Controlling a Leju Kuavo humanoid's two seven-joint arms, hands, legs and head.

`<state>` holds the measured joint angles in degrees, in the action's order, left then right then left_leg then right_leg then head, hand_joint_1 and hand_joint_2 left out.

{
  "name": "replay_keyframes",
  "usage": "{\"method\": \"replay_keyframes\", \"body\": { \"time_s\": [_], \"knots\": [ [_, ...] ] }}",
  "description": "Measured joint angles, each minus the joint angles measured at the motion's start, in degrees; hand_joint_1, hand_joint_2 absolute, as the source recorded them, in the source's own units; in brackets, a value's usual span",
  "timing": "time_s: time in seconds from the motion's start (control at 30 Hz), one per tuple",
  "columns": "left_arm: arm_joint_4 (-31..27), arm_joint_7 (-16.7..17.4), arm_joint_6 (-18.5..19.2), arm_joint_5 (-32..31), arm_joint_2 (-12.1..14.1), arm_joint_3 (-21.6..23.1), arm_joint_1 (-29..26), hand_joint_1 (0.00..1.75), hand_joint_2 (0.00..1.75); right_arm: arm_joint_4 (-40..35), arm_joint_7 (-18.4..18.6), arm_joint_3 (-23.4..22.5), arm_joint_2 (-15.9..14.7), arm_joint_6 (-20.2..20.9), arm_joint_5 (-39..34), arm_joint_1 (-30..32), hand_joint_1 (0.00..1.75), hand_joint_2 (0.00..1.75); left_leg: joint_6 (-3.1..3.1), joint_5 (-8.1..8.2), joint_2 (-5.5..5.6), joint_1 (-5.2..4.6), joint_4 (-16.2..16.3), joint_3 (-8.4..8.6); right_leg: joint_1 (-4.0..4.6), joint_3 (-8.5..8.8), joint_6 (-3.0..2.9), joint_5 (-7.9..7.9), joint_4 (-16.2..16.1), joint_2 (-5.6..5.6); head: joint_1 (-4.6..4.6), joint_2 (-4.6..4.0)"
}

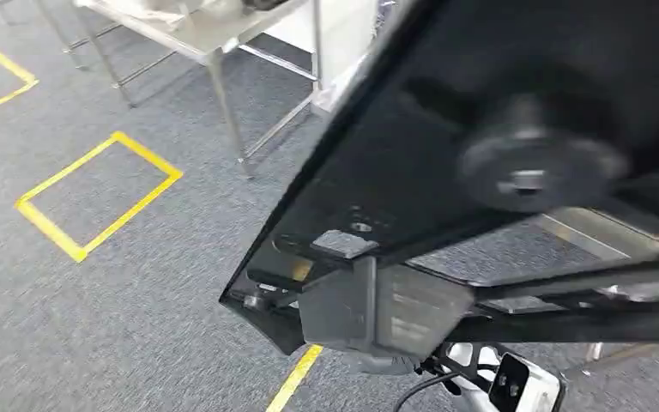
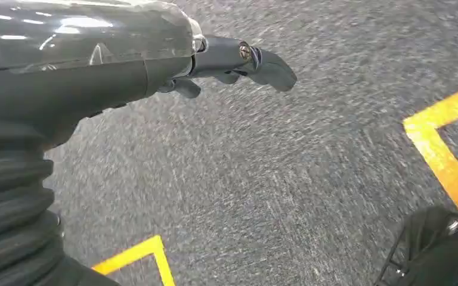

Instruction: Take the parts from the cabinet and place them on the table.

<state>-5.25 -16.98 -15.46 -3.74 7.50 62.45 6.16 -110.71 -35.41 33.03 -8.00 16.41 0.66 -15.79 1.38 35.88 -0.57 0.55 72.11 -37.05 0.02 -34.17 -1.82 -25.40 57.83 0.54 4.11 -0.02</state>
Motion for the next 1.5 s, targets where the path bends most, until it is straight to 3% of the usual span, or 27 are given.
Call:
{"method": "replay_keyframes", "body": {
  "time_s": [0.07,0.17,0.2,0.23,0.37,0.43,0.47,0.53,0.57,0.6,0.67,0.7,0.73,0.87,0.9,0.97,1.03,1.07,1.1,1.17,1.2,1.23,1.3,1.37,1.4,1.43,1.5],
  "knots": [
    [0.0,-0.4,0.3,0.0,0.0,0.0,0.0,0.0,1.75,0.0,0.1,-0.1,0.0,0.4,-0.4,-0.2,1.69,1.75,0.01,-0.28,0.12,0.02,4.1,-2.7,0.13,0.16,-0.04,-0.04,0.1,1.74,0.0,0.0],
    [0.0,-0.6,0.3,0.0,0.1,-0.1,0.2,0.0,1.75,0.0,0.1,-0.1,0.2,0.5,-0.7,-0.4,1.69,1.75,-0.51,-8.1,1.29,0.05,-7.7,1.82,0.08,0.45,0.23,-0.32,0.6,3.95,0.0,0.0],
    [0.0,-0.6,0.3,0.0,0.1,-0.1,0.2,0.0,1.75,0.0,0.2,-0.1,0.3,0.4,-0.7,-0.6,1.69,1.75,-0.75,-9.74,4.14,0.12,-12.2,3.41,-0.09,0.27,0.43,-0.47,0.8,4.53,0.0,0.0],
    [0.0,-0.6,0.4,0.0,0.2,-0.1,0.2,0.0,1.75,0.0,0.2,-0.1,0.3,0.4,-0.7,-0.7,1.69,1.75,-0.81,-9.11,4.83,0.16,-13.4,3.92,0.26,-0.03,0.74,-0.59,1.2,5.26,0.0,0.0],
    [-0.1,-0.1,0.4,0.0,0.0,-0.1,0.7,0.0,1.75,-0.1,0.4,-0.6,0.4,0.2,-0.6,-0.7,1.69,1.75,-1.98,-9.69,2.74,0.22,-14.0,4.18,-0.01,-0.53,2.21,-0.21,0.9,7.27,0.0,0.0],
    [-0.1,0.3,0.2,0.0,-0.1,0.0,1.1,0.0,1.75,0.0,0.4,-1.0,0.4,0.3,-0.6,-0.9,1.69,1.75,-2.68,-9.97,1.53,0.22,-14.5,4.46,0.13,-2.12,2.51,-2.91,4.6,2.11,-0.02,0.0],
    [-0.1,0.4,0.2,0.0,-0.1,0.1,1.0,0.0,1.75,0.0,0.4,-1.3,0.4,0.3,-0.8,-0.9,1.69,1.75,-2.72,-9.97,0.89,0.15,-14.5,4.44,0.04,-4.29,2.72,-5.2,8.9,0.73,-0.02,0.0],
    [-0.1,0.6,0.2,0.0,-0.1,0.2,0.7,0.0,1.75,0.4,0.4,-1.8,0.4,0.3,-1.0,-0.8,1.69,1.75,-2.75,-9.81,-0.58,0.09,-14.5,4.44,-0.38,-8.64,3.1,-8.27,17.6,-0.05,-0.02,0.0],
    [-0.1,0.7,0.1,0.0,-0.1,0.2,0.7,0.0,1.75,0.5,0.4,-2.1,0.4,0.3,-1.2,-0.8,1.69,1.75,-2.69,-9.74,-1.26,0.1,-14.5,4.47,-0.54,-9.29,3.27,-7.86,18.5,-0.22,-0.02,0.0],
    [-0.1,0.6,0.1,0.0,-0.1,0.3,0.7,0.0,1.75,0.6,0.4,-2.2,0.4,0.4,-1.4,-0.7,1.69,1.75,-2.6,-9.63,-1.91,0.11,-14.5,4.56,-0.78,-8.47,3.42,-6.17,16.8,-0.4,-0.02,0.0],
    [-0.1,0.5,0.0,0.0,-0.1,0.3,0.9,0.0,1.75,0.8,0.3,-2.7,0.3,0.5,-1.8,-0.7,1.69,1.75,-2.31,-9.33,-3.04,0.14,-14.4,4.97,-0.92,-3.55,3.43,-1.24,7.3,-1.71,-0.02,0.0],
    [-0.1,0.4,0.0,0.0,-0.1,0.4,1.0,0.0,1.75,0.8,0.3,-3.0,0.3,0.5,-2.0,-0.7,1.69,1.75,-2.04,-9.1,-3.49,0.12,-14.4,5.3,-0.79,-0.6,3.25,0.5,1.8,-4.06,-0.02,0.0],
    [-0.1,0.4,-0.1,0.0,0.0,0.4,1.0,0.0,1.75,0.9,0.3,-3.2,0.3,0.4,-2.1,-0.8,1.69,1.75,-1.65,-8.86,-3.99,-0.36,-14.4,5.41,-0.04,-0.15,2.73,-0.42,0.8,-5.58,-0.02,0.0],
    [-0.1,0.3,-0.1,0.0,-0.1,0.6,1.2,0.0,1.75,1.1,0.3,-3.8,0.1,0.4,-2.4,-0.7,1.69,1.75,-0.22,-8.46,-6.31,-0.3,-14.6,6.1,-0.12,-0.56,1.45,0.02,0.3,-2.52,0.0,0.0],
    [-0.1,0.3,-0.1,0.0,-0.1,0.6,1.4,0.0,1.75,1.1,0.3,-4.0,0.1,0.3,-2.5,-0.6,1.69,1.75,0.13,-7.77,-4.71,0.11,-13.8,5.89,-0.43,-0.2,1.11,0.27,0.0,-1.95,0.0,0.0],
    [-0.1,0.3,0.1,0.0,-0.1,0.6,1.2,0.0,1.75,1.2,0.2,-4.2,-0.1,0.1,-2.7,-0.7,1.69,1.75,0.16,-3.51,-1.09,0.29,-6.7,2.71,-0.41,-0.14,0.29,0.24,0.0,-0.87,0.0,0.0],
    [-0.1,0.3,0.4,0.0,-0.1,0.7,0.9,0.0,1.75,1.3,0.2,-4.3,-0.4,-0.5,-2.7,-0.4,1.69,1.75,0.3,-0.18,-0.1,0.24,1.9,-1.57,-0.19,-0.14,0.09,0.21,0.1,0.63,0.0,0.0],
    [-0.1,0.3,0.4,0.0,-0.1,0.7,0.8,0.0,1.75,1.3,0.1,-4.3,-0.7,-1.0,-2.7,0.0,1.69,1.75,0.25,-0.28,0.05,0.24,4.1,-2.91,-0.04,-0.09,0.09,0.21,0.1,1.51,0.0,0.0],
    [-0.1,0.3,0.4,0.0,-0.1,0.7,0.8,0.0,1.75,1.4,0.0,-4.4,-0.9,-1.3,-2.7,0.3,1.69,1.75,0.09,-1.86,0.07,0.22,3.0,-2.71,0.04,-0.04,0.09,0.2,0.2,2.28,0.0,0.0],
    [-0.1,0.3,0.4,0.0,-0.1,0.7,0.9,0.0,1.75,1.3,0.0,-4.5,-1.2,-1.7,-2.8,0.4,1.69,1.75,-0.54,-7.26,0.68,0.2,-5.5,0.75,0.18,0.1,0.13,0.14,0.4,3.91,0.0,0.0],
    [-0.1,0.3,0.3,0.0,-0.1,0.7,0.9,0.0,1.75,1.3,0.0,-4.5,-1.4,-1.7,-2.8,0.4,1.69,1.75,-1.0,-9.71,2.47,0.11,-10.5,2.83,0.16,0.11,0.19,0.07,0.5,4.56,0.0,0.0],
    [-0.1,0.3,0.3,0.0,0.1,0.7,0.9,0.0,1.75,1.3,0.0,-4.5,-1.5,-1.7,-2.9,0.4,1.69,1.75,-1.45,-9.46,5.06,0.17,-12.9,3.81,0.21,-0.05,0.37,0.03,0.6,5.03,-0.02,0.0],
    [-0.1,0.2,0.3,0.0,0.0,0.8,0.9,0.0,1.75,1.3,0.0,-4.5,-1.7,-1.7,-2.9,0.6,1.69,1.75,-1.28,-9.6,4.1,-0.13,-13.7,4.24,-0.24,-0.46,1.11,0.2,0.7,6.45,-0.02,0.0],
    [-0.1,0.1,0.2,0.0,0.0,1.0,1.2,0.0,1.75,1.2,0.0,-4.6,-2.1,-1.7,-3.0,0.8,1.69,1.75,-1.83,-9.87,3.08,-0.22,-14.2,4.46,-0.34,-0.6,1.99,0.47,0.4,7.61,0.0,0.0],
    [-0.2,0.0,0.1,0.0,-0.3,1.0,1.4,0.0,1.75,1.0,0.0,-4.7,-2.4,-1.7,-3.0,0.8,1.69,1.75,-2.2,-10.37,2.27,0.49,-15.0,4.77,-0.27,-0.59,2.15,0.12,0.7,6.67,0.0,0.0],
    [-0.2,-0.2,0.0,0.0,-0.1,1.0,1.5,0.0,1.75,0.9,0.0,-4.8,-2.6,-1.7,-3.2,0.6,1.69,1.75,-2.54,-10.44,1.79,0.39,-15.4,5.02,0.15,-1.3,2.54,-1.15,2.3,3.36,-0.04,0.0],
    [-0.2,-0.7,0.0,0.0,-0.1,1.0,1.3,0.0,1.75,1.0,0.0,-4.8,-2.9,-1.8,-3.2,0.7,1.69,1.75,-2.7,-10.37,0.44,0.36,-15.4,5.07,-0.22,-5.54,3.08,-5.57,10.6,0.48,-0.02,0.0]
  ]
}}
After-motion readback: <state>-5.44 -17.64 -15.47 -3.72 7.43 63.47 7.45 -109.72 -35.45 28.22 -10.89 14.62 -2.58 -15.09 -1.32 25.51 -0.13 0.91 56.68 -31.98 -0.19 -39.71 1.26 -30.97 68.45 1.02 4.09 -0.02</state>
